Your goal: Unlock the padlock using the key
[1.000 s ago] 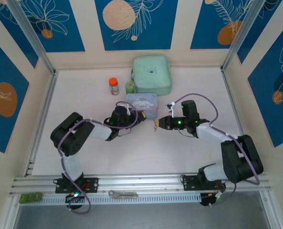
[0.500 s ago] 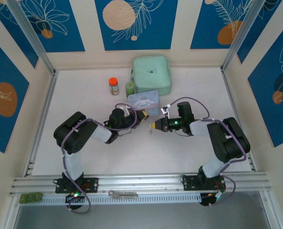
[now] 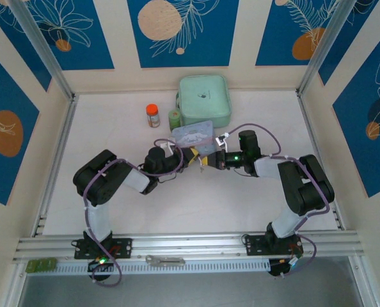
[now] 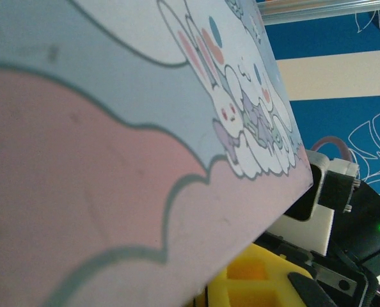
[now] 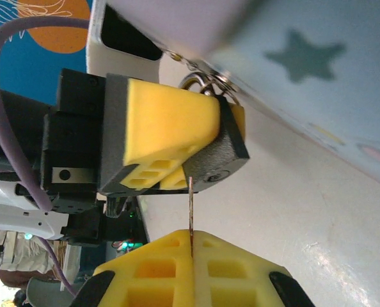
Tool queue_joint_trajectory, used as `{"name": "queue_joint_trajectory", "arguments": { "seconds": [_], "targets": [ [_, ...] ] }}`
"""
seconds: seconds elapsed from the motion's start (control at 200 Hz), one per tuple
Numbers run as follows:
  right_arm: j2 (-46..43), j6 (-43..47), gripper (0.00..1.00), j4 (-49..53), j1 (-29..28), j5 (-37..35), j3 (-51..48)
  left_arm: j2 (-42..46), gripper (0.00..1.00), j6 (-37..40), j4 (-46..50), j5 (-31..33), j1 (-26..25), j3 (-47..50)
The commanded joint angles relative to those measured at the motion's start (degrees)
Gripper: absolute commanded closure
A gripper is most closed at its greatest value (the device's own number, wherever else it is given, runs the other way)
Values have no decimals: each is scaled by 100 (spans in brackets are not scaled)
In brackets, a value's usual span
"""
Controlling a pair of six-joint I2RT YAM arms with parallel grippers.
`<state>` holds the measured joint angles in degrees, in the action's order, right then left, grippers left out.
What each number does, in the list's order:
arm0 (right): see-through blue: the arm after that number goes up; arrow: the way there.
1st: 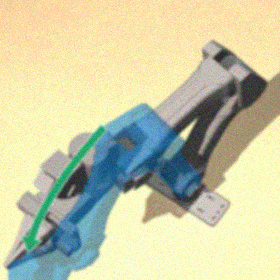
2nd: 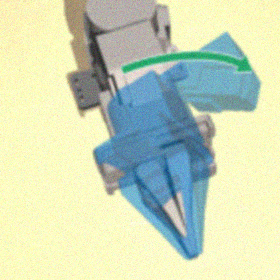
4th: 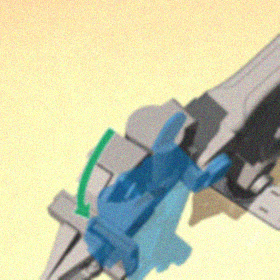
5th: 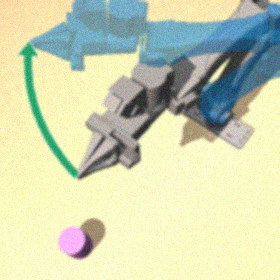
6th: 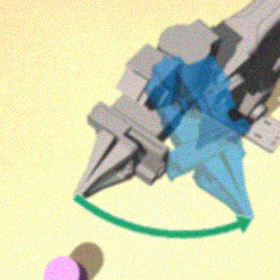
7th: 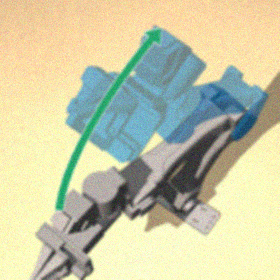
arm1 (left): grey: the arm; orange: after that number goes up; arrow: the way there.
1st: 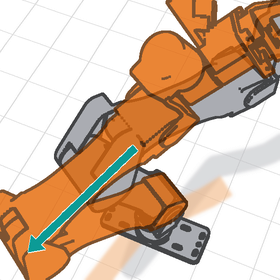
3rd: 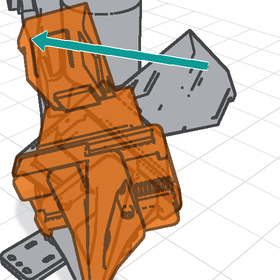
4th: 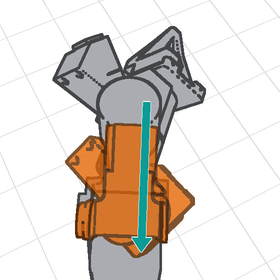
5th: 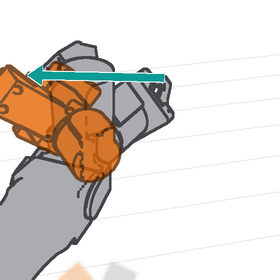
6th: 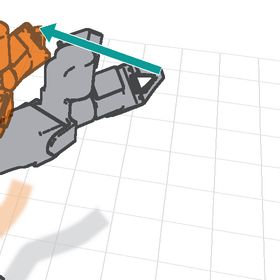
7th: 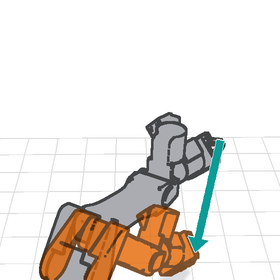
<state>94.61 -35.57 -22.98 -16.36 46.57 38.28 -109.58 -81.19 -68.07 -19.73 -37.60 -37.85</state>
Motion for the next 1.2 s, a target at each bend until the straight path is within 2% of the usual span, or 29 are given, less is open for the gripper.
{"name": "queue_joint_trajectory", "arguments": {
  "seconds": [0.0, 0.245, 0.95, 1.195],
  "targets": [
    [50, 152, 100, 244, 29, 100, 82, 9, 100, -71, -540, -120, 38, 56],
    [-21, 187, 100, 223, 49, 77, -92, 5, 100, -58, -556, -176, 45, 4],
    [215, 50, 100, 4, -63, 11, 178, 66, 100, -53, -687, -295, 27, 32],
    [217, 0, 100, -14, -9, -66, 259, 71, 100, -38, -793, -527, 26, 90]
  ]
}}
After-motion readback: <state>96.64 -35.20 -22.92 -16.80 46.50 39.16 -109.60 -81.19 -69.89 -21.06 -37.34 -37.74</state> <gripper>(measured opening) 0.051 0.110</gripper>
